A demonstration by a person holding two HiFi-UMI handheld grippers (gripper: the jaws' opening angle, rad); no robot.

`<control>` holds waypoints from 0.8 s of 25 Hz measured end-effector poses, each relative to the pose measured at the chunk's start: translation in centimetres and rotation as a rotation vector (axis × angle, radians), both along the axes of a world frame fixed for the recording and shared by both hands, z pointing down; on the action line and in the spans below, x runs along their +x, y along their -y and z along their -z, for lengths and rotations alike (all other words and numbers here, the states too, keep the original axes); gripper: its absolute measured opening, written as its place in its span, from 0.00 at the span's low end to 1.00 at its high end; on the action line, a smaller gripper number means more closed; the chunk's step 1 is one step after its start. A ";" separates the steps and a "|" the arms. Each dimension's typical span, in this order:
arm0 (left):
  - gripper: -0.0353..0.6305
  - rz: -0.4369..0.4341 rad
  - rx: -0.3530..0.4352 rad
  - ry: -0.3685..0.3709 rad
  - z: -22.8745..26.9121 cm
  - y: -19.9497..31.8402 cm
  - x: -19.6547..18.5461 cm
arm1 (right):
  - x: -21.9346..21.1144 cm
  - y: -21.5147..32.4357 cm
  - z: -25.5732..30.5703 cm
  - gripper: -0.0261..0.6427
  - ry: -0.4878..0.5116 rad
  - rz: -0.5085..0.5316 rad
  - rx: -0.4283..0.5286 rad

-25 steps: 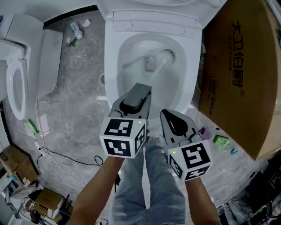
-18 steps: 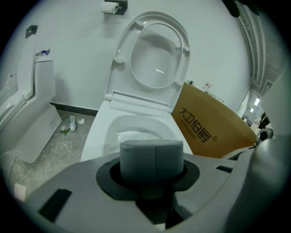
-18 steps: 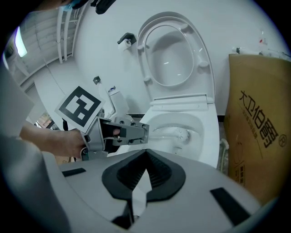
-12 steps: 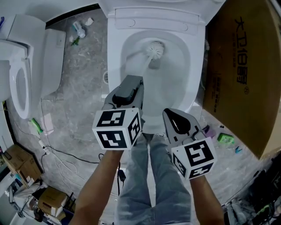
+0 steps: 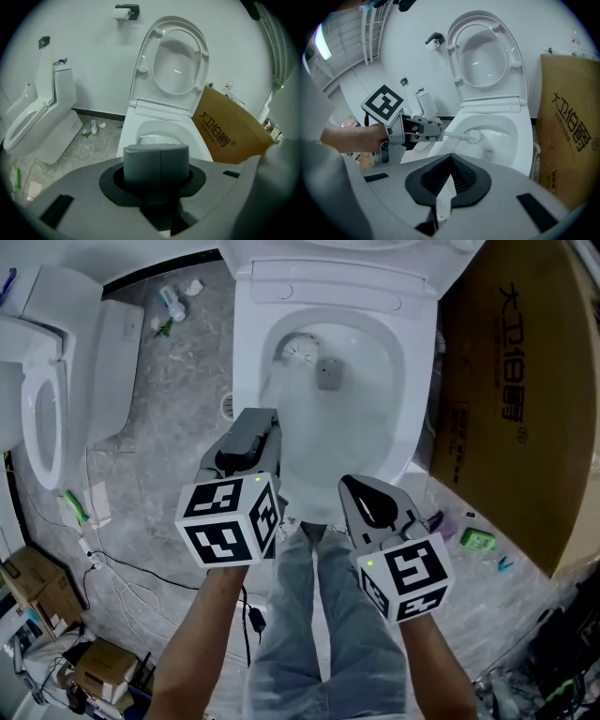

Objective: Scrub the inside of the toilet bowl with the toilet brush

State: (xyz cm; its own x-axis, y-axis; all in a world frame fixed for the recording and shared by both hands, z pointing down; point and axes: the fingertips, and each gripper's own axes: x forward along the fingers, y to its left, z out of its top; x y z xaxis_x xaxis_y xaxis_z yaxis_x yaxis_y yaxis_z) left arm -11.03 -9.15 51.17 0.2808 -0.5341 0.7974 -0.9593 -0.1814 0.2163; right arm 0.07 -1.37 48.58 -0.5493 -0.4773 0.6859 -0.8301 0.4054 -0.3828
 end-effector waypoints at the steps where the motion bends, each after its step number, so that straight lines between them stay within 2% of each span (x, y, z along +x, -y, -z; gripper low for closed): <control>1: 0.28 0.001 -0.011 0.009 0.1 -0.2 -0.3 | 0.0 0.0 0.1 0.04 0.000 0.001 0.000; 9: 0.28 -0.068 -0.069 0.102 1.2 -1.7 -1.9 | -0.6 -0.4 0.7 0.04 -0.006 0.004 0.010; 20: 0.28 -0.166 -0.174 0.125 1.6 -4.8 -2.3 | -0.5 -0.1 2.1 0.04 -0.025 -0.009 0.034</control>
State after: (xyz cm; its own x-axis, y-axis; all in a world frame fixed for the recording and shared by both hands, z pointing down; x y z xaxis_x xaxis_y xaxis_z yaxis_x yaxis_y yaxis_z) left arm -13.31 -4.39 49.53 0.2469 -0.3411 0.9070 -0.9408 -0.3087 0.1401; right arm -0.45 -1.22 46.48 -0.5282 -0.5052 0.6825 -0.8427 0.4107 -0.3482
